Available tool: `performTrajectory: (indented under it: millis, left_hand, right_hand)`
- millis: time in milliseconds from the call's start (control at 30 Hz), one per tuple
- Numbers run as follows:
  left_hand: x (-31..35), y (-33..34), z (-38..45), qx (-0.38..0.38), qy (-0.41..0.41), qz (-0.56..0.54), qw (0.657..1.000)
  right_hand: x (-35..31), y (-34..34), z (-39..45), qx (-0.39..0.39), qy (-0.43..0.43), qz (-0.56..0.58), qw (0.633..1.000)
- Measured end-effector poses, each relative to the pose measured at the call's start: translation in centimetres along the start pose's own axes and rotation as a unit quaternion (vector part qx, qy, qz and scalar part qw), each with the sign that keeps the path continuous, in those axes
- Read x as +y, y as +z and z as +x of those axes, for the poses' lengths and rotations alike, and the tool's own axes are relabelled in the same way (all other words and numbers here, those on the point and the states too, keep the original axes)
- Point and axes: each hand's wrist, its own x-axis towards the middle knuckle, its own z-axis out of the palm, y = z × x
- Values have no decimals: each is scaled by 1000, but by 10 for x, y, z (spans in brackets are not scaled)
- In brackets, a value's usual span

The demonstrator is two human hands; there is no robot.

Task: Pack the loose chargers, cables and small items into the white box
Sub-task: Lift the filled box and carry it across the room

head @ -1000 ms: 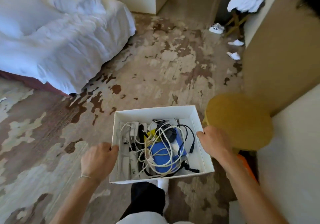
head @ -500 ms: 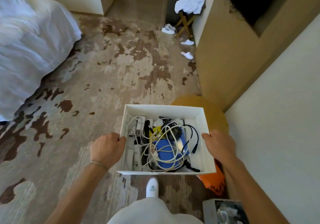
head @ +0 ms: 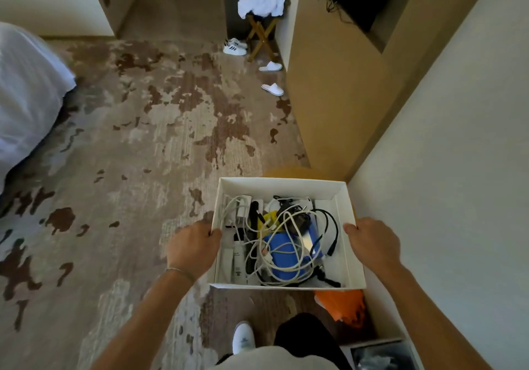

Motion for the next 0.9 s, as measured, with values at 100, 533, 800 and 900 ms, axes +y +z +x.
performTrajectory:
  millis: [100, 533, 800, 900]
  left_hand:
    - [26, 16, 26, -17, -14, 4, 1000]
    - [99, 118, 143, -42, -85, 92, 991]
    - [113, 189, 207, -82, -69, 158, 982]
    - [114, 214, 228, -103, -64, 170, 978]
  right_hand:
    - [14, 7, 31, -5, 3, -11, 1000]
    - [63, 66, 182, -81, 0, -12, 997]
    - [88, 124, 262, -132, -25, -25, 991]
    - [93, 145, 283, -153, -24, -19, 988]
